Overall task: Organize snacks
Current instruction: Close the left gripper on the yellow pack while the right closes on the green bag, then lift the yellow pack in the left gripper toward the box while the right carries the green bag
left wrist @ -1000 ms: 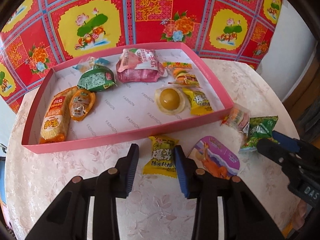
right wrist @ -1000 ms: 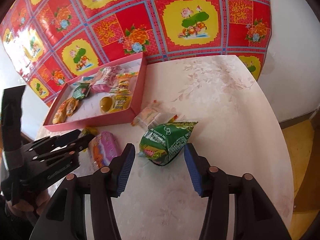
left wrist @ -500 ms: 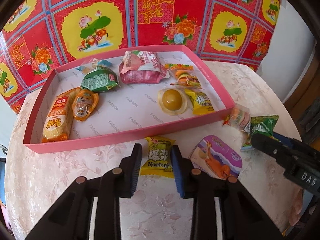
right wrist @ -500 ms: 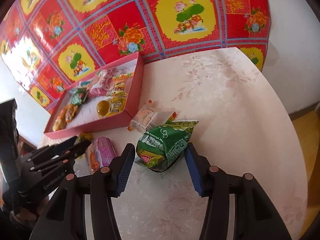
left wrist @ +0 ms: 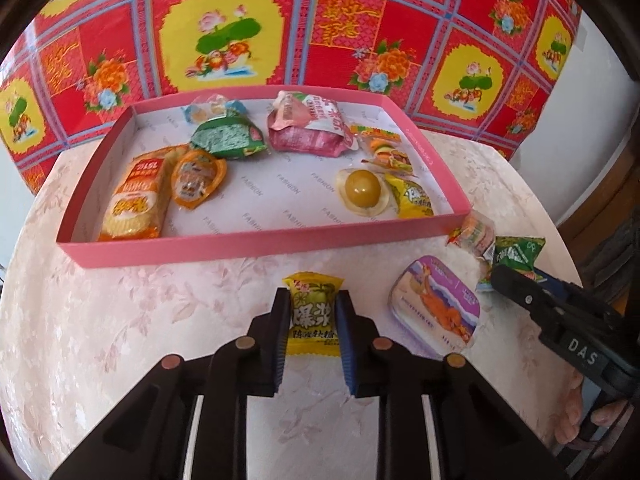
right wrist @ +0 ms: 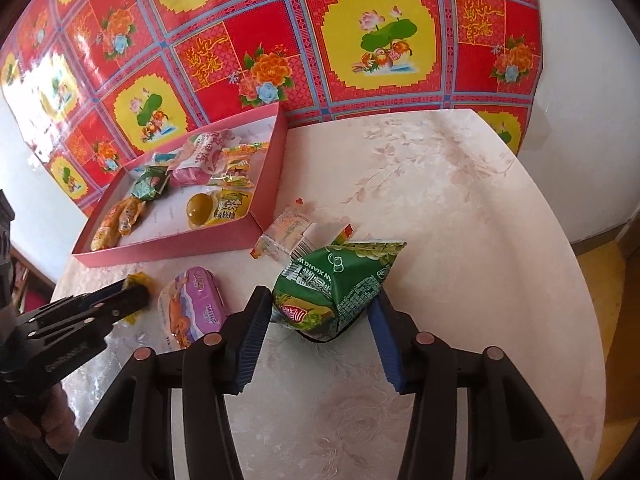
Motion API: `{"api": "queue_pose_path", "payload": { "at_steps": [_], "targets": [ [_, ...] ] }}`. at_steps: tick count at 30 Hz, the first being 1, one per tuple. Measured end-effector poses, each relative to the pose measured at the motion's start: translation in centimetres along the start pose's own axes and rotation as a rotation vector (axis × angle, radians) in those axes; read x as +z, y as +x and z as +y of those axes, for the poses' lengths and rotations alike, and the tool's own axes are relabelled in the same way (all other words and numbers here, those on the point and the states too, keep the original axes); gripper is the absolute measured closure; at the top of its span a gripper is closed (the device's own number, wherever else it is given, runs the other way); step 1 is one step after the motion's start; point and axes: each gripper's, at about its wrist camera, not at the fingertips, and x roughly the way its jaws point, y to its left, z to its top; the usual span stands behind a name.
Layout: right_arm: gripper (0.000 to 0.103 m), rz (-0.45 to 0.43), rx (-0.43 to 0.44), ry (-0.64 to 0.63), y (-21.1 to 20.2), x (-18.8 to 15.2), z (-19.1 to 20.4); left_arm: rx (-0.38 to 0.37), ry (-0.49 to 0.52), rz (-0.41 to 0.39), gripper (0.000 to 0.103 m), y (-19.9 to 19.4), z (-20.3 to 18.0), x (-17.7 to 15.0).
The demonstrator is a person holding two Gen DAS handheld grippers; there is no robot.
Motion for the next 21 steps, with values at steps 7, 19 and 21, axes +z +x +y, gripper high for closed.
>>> {"api": "queue_pose_path", "payload": {
  "at_steps": [7, 19, 21],
  "targets": [
    [0.065, -0.006, 0.000, 0.017, -0.3, -0.7, 0.1, 0.002, -0.014, -0.003, 0.080, -0.6, 0.7, -0.6],
    [0.075, -0.026, -0.002, 0.012, -1.5, -1.4, 0.6, 0.009, -0.037, -0.035, 0.080, -2.1, 1.9, -1.0],
    [0.075, -0.035, 0.000, 0.012, -1.9, -1.6, 0.7, 0.009, -0.040, -0.037, 0.080, -2.3, 2.0, -1.1]
  ]
}}
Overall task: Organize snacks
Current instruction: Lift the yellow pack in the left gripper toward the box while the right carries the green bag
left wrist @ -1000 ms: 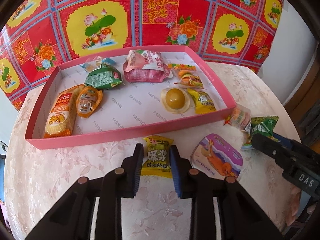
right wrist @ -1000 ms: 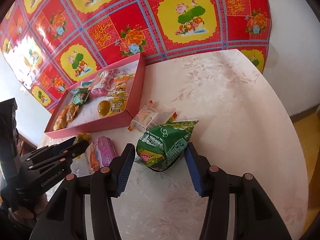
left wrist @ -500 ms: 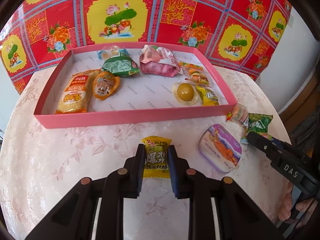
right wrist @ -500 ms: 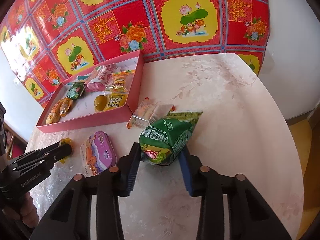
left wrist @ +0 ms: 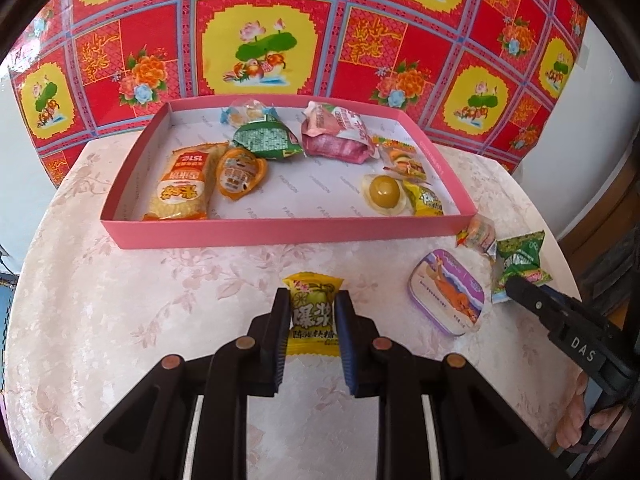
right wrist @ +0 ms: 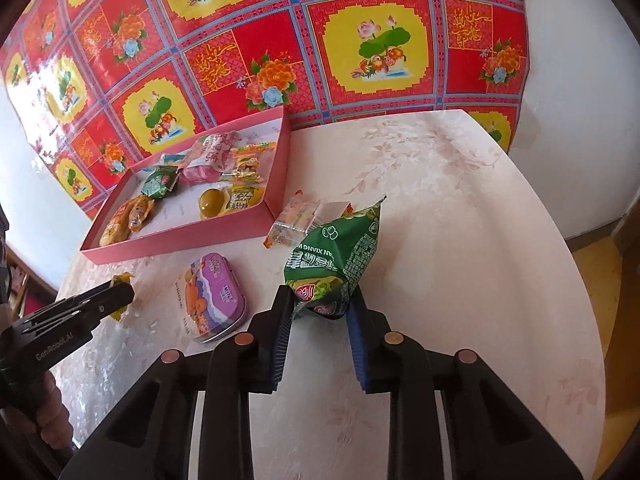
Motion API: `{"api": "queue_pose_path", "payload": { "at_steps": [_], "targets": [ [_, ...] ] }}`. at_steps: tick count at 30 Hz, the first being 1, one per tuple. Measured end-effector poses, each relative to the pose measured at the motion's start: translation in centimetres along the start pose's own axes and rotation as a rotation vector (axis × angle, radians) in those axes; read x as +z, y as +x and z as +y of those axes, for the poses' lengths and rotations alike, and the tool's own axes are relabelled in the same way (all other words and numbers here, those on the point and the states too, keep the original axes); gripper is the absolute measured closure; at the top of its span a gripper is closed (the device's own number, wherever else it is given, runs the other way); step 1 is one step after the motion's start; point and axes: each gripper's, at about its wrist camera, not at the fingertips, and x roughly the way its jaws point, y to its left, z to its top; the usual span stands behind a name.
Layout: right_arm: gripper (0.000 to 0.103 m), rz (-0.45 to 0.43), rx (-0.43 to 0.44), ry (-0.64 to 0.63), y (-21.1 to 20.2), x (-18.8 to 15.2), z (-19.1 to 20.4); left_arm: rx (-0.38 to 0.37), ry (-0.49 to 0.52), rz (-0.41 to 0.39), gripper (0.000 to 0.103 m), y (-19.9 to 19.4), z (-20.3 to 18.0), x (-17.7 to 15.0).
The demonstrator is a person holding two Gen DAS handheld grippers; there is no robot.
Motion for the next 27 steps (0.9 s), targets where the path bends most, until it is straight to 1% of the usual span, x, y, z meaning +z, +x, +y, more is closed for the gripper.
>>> {"api": "queue_pose_path", "payload": {
  "at_steps": [11, 15, 22, 27],
  "targets": [
    [0.075, -0.041, 0.029, -0.009, -2.1, 0.1, 0.5, 0.007, -0.014, -0.021, 0.080, -1.3, 0.4, 0.1],
    [0.075, -0.050, 0.041, -0.027, -2.7, 0.3, 1.1, 0.007, -0.016, -0.047, 0.080, -2.5, 0.5, 0.4],
    [0.075, -0.068, 0.073, -0.076, -3.6, 1.2, 2.8, 0.010, -0.028, -0.093, 0.080, -4.3, 1.1, 1.6],
    [0.075, -0.074, 0.100, -0.115, -3.8, 1.9, 4.3, 0.017, -0.039, -0.111, 0.080, -4.8, 1.8, 2.4]
  ]
}}
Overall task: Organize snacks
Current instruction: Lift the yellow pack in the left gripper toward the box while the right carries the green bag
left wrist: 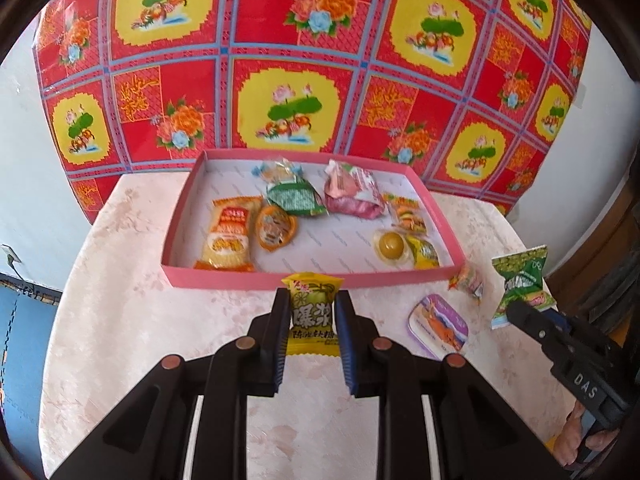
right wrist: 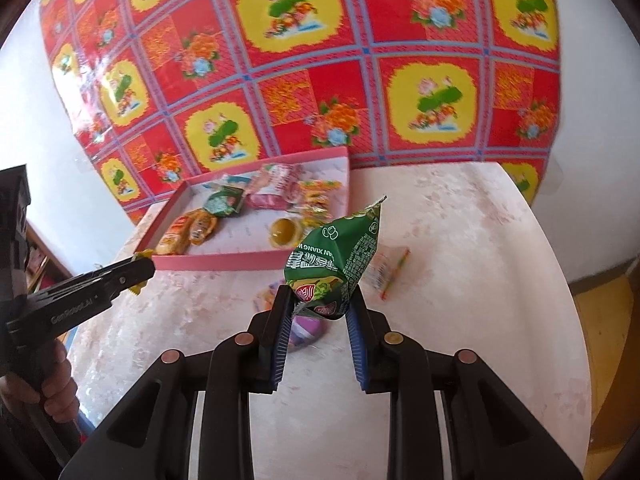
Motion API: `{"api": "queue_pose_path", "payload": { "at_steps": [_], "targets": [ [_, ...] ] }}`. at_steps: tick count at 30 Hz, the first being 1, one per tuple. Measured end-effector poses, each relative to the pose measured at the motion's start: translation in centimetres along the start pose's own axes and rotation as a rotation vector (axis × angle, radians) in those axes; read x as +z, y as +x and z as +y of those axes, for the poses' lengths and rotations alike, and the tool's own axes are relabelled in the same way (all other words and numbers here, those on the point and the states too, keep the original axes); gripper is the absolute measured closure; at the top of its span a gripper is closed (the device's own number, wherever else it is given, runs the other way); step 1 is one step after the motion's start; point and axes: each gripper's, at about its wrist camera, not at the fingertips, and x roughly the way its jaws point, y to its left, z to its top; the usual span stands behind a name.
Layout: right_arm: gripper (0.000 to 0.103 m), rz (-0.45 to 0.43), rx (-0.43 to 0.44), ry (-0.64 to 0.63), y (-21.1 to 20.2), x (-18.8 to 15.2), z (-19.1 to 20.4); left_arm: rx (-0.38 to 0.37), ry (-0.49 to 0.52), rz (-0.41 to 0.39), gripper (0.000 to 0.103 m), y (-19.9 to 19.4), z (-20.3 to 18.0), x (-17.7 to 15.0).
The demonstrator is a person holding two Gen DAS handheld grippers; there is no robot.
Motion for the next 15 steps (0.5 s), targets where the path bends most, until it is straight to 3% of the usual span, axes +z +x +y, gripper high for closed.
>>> {"api": "queue_pose_path", "payload": {
  "at_steps": [15],
  "targets": [
    [0.075, 0.024, 0.076, -0.101, 2.3, 2.9, 4.1, 0.041, -0.023, -0.031, 0.080, 1.5, 2.0, 3.4]
  ]
}}
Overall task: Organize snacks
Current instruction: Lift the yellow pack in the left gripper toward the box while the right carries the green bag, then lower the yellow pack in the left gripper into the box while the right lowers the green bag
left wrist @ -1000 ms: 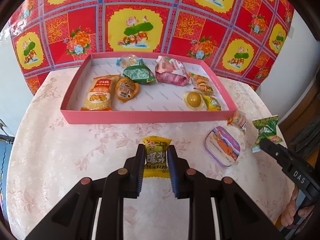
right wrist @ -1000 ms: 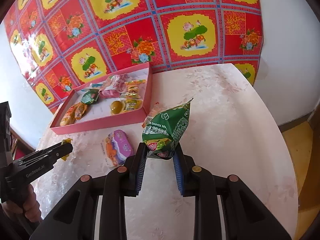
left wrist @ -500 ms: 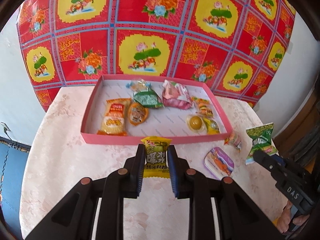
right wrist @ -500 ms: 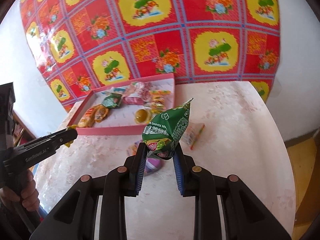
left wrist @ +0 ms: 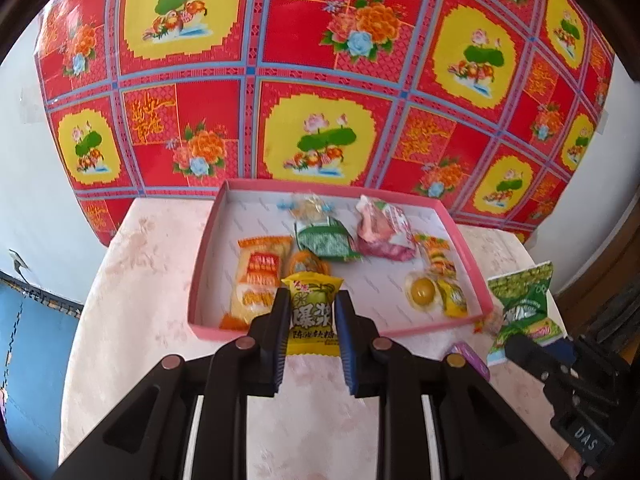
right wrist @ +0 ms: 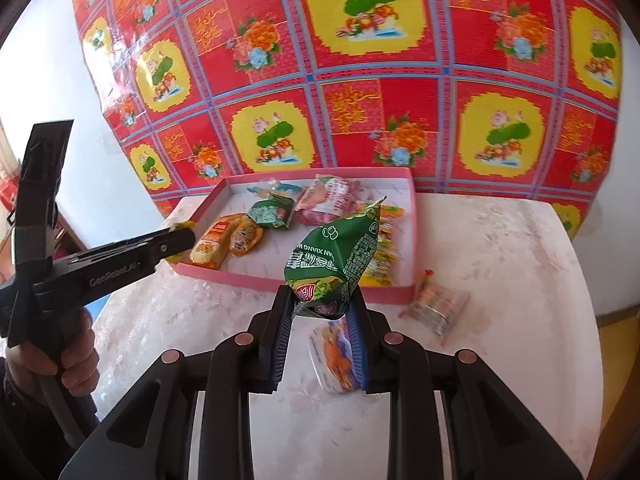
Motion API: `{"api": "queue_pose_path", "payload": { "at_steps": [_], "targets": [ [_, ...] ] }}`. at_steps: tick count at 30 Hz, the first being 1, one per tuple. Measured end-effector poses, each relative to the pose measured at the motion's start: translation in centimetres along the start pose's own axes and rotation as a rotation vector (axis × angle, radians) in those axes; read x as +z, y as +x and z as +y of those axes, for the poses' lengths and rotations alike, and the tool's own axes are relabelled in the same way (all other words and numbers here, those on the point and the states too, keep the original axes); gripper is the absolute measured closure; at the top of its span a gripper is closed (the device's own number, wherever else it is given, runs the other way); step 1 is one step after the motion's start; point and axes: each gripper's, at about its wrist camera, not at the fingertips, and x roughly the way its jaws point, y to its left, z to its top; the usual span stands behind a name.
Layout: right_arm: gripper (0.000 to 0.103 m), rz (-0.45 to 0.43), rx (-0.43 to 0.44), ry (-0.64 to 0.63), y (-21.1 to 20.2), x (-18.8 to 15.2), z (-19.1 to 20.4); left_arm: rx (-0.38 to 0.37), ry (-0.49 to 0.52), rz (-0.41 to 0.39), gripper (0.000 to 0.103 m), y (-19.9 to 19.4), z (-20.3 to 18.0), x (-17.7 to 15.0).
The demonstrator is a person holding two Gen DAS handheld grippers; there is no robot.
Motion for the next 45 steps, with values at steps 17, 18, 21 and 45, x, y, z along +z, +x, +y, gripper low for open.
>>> {"api": "queue_pose_path", "payload": {
  "at_steps": [17, 18, 21, 45],
  "targets": [
    [0.075, 0.043, 0.033, -0.023, 4.7, 1.6, 1.6, 0.033, 0.014, -0.030, 0.080, 4.5, 1.1, 3.0],
    [0.075, 0.046, 0.034, -0.024, 5.0, 1.7, 1.7, 0.034, 0.013, -0.032, 0.080, 4.8, 1.3, 3.2],
    [0.075, 0.051, 0.038, -0.025, 5.6, 1.9, 1.7, 0.065, 0.033, -0.044, 0.080, 5.8, 1.6, 3.6],
    [0.075, 0.084, 0.046, -0.013, 9.0, 3.2, 1.5, 0.064, -0.016, 0.088, 0.072, 11.9, 4.5, 4.9]
  ]
}}
